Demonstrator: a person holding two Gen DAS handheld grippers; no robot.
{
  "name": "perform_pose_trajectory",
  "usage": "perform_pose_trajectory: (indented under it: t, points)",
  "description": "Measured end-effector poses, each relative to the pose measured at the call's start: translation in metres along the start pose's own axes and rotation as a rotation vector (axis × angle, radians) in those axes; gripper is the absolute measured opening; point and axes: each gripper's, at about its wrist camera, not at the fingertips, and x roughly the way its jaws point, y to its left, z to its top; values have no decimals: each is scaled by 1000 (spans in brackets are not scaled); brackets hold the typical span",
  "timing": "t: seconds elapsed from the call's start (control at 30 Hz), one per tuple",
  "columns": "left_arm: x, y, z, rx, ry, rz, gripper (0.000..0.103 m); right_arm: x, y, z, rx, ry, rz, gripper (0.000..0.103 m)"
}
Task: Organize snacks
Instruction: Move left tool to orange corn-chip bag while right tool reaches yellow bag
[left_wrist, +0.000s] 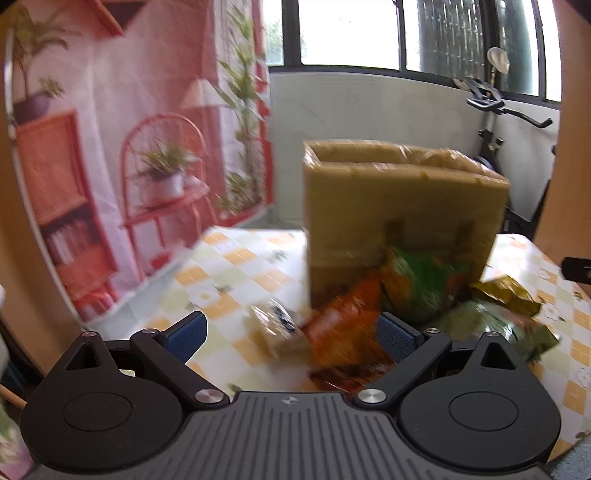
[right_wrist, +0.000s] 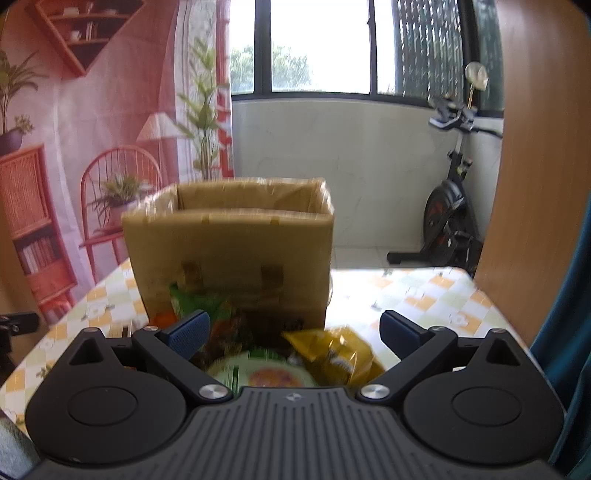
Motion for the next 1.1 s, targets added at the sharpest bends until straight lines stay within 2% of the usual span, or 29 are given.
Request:
perform_pose_trajectory:
  t: [0.07, 0.17, 0.27, 0.47, 0.57, 0.67, 0.97, 1.1]
  points:
    - [11, -3, -11, -18, 19, -47, 99, 7, 0, -7, 2, 25, 6, 99]
    - [29, -6, -23, -29, 88, -107, 99, 17, 0, -18, 12, 56, 11, 99]
    - [42, -12, -32, -21, 134, -144, 99, 24, 1, -32, 21, 88, 16, 99]
    - [61, -28, -42, 53, 187, -124, 99, 37, 3, -56, 26, 156, 30, 97]
    - [67, -29, -50, 39, 234, -125, 99, 40, 2, -61, 31, 161, 33, 97]
    - [71, -25, -54, -2, 244, -151, 99, 42, 2, -66, 34, 170, 38, 97]
    - [78, -36, -60, -4, 256, -195, 99, 45, -1, -68, 32, 171, 40, 96]
    - [83, -32, -63, -52, 262, -219, 99, 47, -5, -73, 46, 193, 35, 96]
